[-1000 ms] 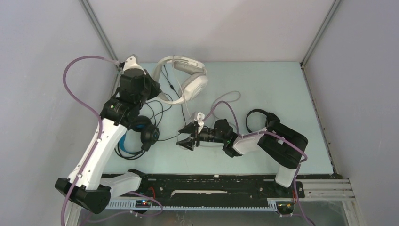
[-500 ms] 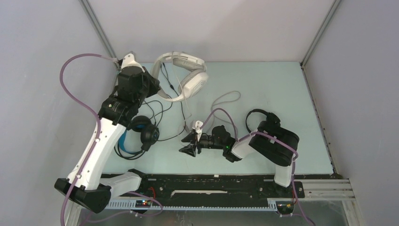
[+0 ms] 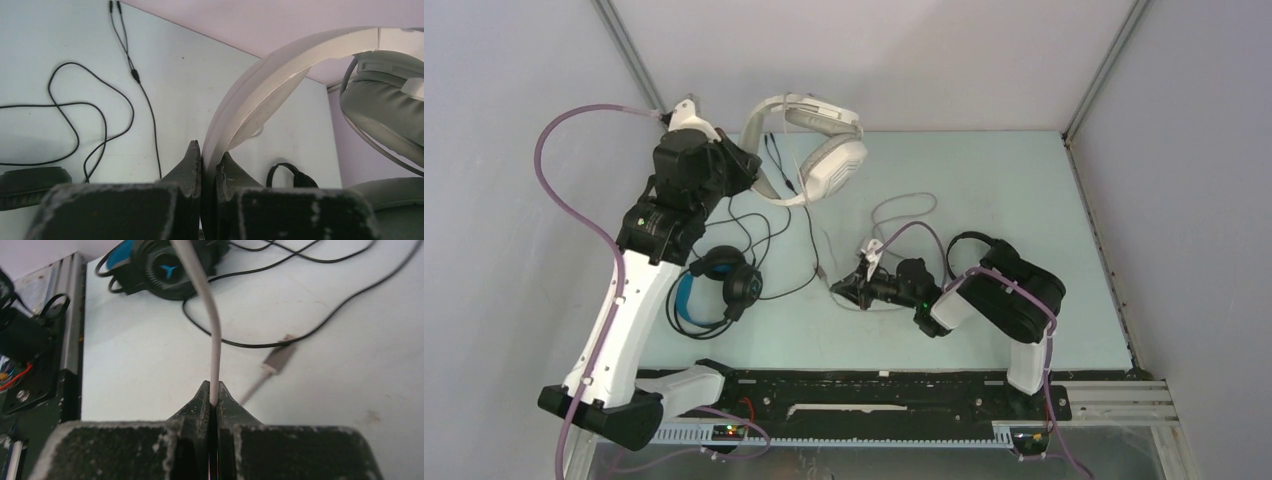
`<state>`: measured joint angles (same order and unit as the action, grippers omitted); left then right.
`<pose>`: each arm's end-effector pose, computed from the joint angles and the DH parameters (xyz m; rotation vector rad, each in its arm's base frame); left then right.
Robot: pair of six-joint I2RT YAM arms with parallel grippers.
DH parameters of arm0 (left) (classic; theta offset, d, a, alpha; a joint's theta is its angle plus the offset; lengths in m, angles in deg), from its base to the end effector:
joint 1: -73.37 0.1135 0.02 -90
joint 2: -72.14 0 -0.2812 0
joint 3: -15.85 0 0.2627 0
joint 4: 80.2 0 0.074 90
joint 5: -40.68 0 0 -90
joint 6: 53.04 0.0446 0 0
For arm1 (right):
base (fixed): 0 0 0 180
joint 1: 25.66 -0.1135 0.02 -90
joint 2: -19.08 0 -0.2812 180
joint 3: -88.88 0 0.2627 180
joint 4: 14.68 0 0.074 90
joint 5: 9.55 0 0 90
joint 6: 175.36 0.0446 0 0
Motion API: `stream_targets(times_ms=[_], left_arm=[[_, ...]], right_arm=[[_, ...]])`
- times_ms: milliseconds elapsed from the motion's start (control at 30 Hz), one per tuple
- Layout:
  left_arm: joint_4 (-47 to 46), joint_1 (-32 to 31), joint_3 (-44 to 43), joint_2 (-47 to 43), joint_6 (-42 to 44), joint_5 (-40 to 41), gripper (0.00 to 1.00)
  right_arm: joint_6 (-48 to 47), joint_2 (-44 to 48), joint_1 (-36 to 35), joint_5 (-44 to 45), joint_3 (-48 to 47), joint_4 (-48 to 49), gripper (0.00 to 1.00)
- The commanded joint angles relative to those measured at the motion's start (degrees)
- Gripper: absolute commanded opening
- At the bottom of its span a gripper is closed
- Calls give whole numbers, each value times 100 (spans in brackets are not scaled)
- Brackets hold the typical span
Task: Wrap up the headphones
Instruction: Wrap the headphones cable around the headphones.
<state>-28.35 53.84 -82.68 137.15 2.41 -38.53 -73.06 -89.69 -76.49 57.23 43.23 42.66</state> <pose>0.2215 -0.0697 0.4764 -0.3783 1.8740 -0.4658 0.2034 0.2775 0.1338 -0.8951 1.5639 1.1484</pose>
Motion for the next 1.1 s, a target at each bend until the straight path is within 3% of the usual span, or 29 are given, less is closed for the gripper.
stream_targets(times_ms=[0, 233, 400, 733, 867, 1067], left_arm=[[-404, 162, -529, -229, -223, -991, 0], [-412, 298, -553, -291, 151, -2590, 0], [-75, 309, -466, -385, 911, -3123, 0], [257, 309, 62, -286, 1896, -4594, 0], [590, 301, 234, -85, 2228, -4728, 0], [982, 134, 381, 24, 3020, -3757, 0]], right_arm=[[378, 58, 345, 178, 105, 606, 0], [759, 104, 935, 252, 107, 730, 0], [1028, 223, 1530, 303, 72, 703, 0], [775, 823, 2290, 5, -561, -633, 0], [535, 1155, 2384, -145, -872, -1412, 0], [419, 1692, 2567, -598, -1489, -3036, 0]])
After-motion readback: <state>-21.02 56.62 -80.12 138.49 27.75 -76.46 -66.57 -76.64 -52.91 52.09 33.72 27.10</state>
